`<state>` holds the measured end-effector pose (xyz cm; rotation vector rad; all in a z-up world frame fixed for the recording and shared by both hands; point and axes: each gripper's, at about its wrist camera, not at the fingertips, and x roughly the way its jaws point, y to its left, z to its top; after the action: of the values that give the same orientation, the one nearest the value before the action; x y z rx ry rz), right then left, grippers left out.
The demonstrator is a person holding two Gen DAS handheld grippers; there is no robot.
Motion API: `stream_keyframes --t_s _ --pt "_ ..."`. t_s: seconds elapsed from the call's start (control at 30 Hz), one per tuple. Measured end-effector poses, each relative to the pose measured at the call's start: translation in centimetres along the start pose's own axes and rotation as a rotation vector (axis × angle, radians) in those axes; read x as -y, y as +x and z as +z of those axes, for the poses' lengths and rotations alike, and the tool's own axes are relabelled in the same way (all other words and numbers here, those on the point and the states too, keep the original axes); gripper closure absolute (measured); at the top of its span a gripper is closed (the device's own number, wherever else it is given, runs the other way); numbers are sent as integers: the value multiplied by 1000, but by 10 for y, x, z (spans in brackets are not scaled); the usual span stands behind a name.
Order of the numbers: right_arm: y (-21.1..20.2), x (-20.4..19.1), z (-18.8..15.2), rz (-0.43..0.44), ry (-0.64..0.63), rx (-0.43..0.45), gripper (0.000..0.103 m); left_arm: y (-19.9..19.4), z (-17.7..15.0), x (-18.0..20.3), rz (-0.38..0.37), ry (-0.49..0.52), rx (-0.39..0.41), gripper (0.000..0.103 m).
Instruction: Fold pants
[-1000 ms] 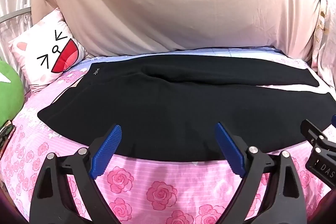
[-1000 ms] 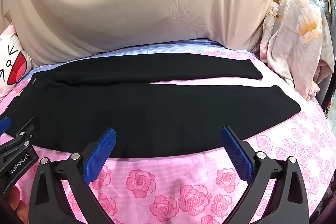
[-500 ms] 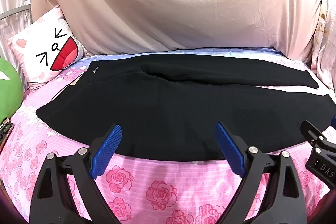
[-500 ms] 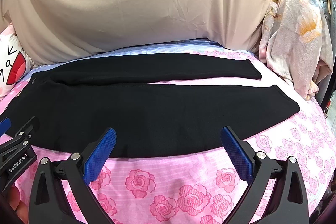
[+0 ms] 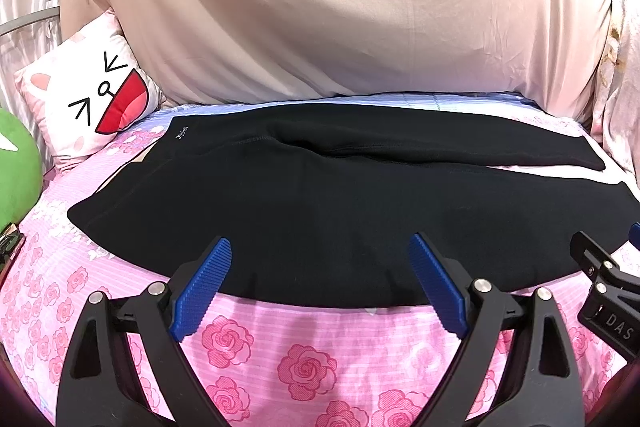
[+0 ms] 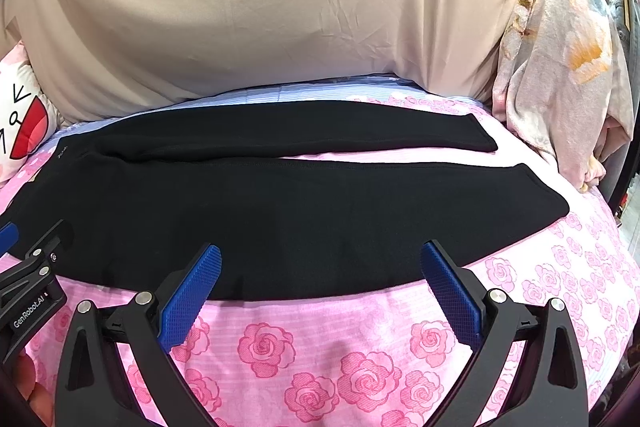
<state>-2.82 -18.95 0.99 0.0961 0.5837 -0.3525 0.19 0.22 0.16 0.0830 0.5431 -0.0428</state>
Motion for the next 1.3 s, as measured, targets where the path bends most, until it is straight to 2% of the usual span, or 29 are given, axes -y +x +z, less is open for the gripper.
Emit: stream_keyframes --t_s 0.57,1.3 --pt "0 0 0 -1 -2 -1 5 3 -1 12 7 -5 6 14" --pt "1 -1 1 -3 -2 -2 5 0 -3 5 2 -7 9 14"
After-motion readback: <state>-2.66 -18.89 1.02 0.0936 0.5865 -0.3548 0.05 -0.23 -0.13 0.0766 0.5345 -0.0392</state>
